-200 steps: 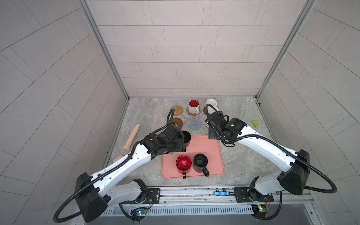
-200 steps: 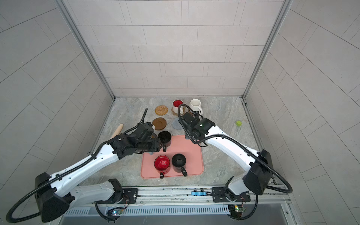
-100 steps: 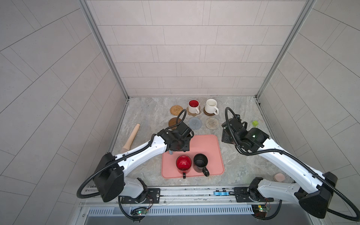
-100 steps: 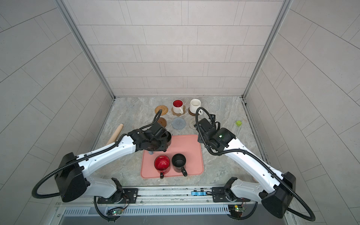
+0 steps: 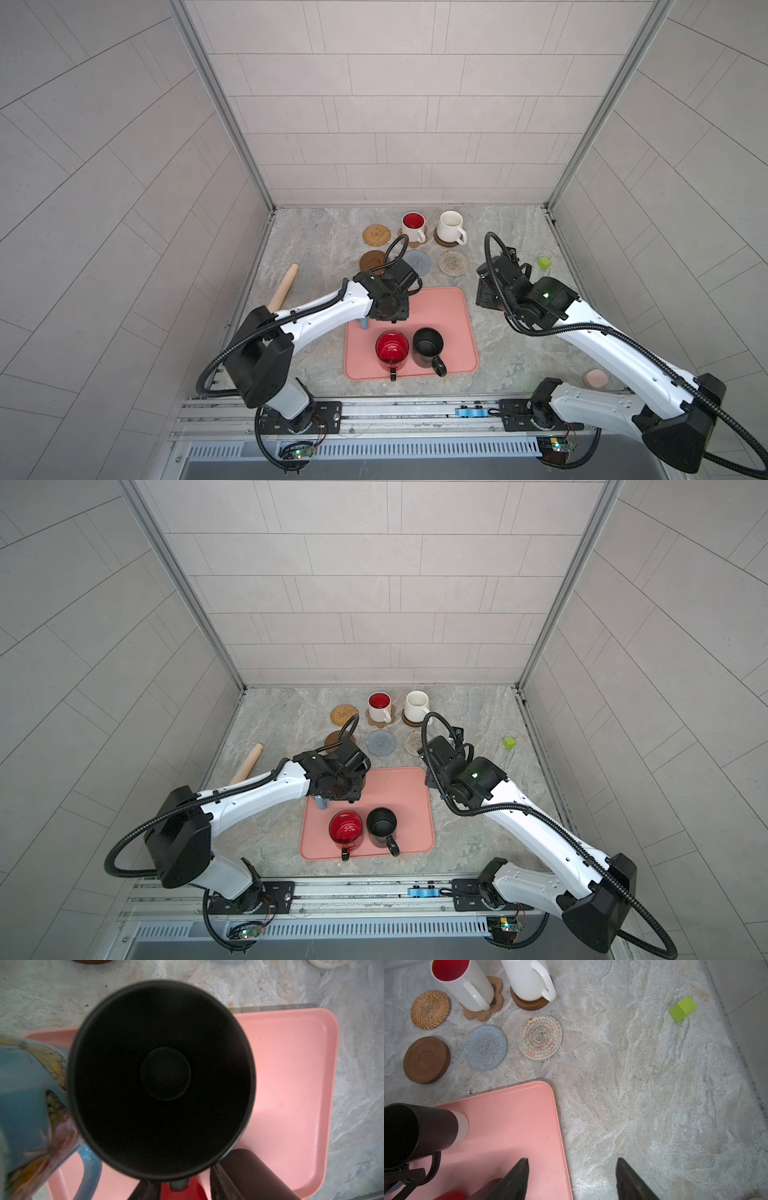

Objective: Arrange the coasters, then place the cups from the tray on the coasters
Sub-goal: 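Lower the left gripper onto the black mug's rim while the right gripper withdraws outward, then close the left gripper on the black mug's rim and lift it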

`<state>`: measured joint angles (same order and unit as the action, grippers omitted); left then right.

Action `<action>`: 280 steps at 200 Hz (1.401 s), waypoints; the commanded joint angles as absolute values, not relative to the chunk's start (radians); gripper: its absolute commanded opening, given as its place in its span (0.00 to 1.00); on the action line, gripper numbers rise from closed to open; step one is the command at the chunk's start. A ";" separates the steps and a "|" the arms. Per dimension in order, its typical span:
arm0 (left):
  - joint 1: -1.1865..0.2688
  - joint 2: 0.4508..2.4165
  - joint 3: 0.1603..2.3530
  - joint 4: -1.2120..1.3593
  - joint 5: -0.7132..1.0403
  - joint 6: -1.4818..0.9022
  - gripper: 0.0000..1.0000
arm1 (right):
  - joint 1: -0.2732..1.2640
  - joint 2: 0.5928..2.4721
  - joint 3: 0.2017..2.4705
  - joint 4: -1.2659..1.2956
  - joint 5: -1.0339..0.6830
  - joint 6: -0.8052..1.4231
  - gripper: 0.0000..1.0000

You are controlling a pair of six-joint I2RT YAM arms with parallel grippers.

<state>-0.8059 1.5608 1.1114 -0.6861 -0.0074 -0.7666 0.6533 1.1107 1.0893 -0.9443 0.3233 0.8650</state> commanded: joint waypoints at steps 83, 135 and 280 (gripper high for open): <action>-0.812 1.617 1.130 -0.644 -0.111 -0.803 0.26 | 0.639 1.089 1.058 -0.925 0.350 0.896 0.68; -0.813 1.620 1.127 -0.630 -0.124 -0.799 0.15 | 0.631 1.082 1.055 -0.935 0.348 0.898 0.69; -0.819 1.575 1.110 -0.609 -0.215 -0.849 0.07 | 0.625 1.055 1.038 -0.942 0.352 0.893 0.68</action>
